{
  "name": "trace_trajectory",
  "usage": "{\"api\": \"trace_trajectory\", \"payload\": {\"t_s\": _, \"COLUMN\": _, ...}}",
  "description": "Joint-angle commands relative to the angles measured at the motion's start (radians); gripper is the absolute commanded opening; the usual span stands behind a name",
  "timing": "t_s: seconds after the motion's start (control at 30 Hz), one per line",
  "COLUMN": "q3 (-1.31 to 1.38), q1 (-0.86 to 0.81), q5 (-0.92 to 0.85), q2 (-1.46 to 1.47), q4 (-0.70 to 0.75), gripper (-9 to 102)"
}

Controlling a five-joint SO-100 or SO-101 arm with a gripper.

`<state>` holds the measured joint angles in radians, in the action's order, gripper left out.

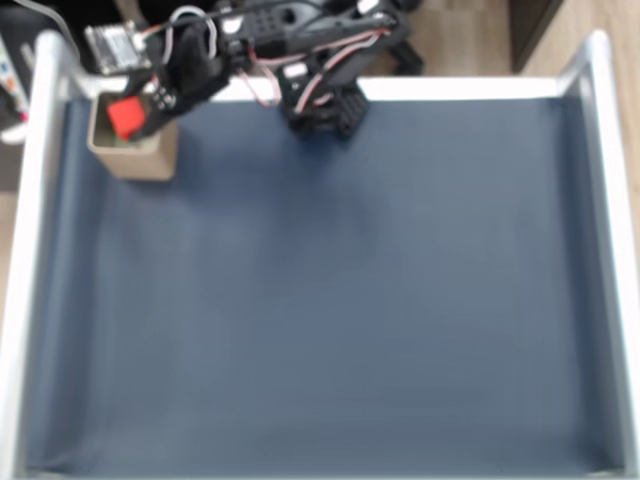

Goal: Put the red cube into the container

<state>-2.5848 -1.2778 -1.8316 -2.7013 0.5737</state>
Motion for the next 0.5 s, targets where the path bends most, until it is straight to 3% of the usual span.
{"api": "trace_trajectory", "payload": {"t_s": 0.0, "q3": 0.0, "q1": -0.043, "q5": -0.011, "q2": 0.009, "q4": -0.051, "gripper": 0}}
{"api": "trace_trajectory", "payload": {"t_s": 0.47, "q3": -0.067, "q1": -0.06, "q5": 0.043, "q2": 0.132, "q4": -0.247, "gripper": 0}}
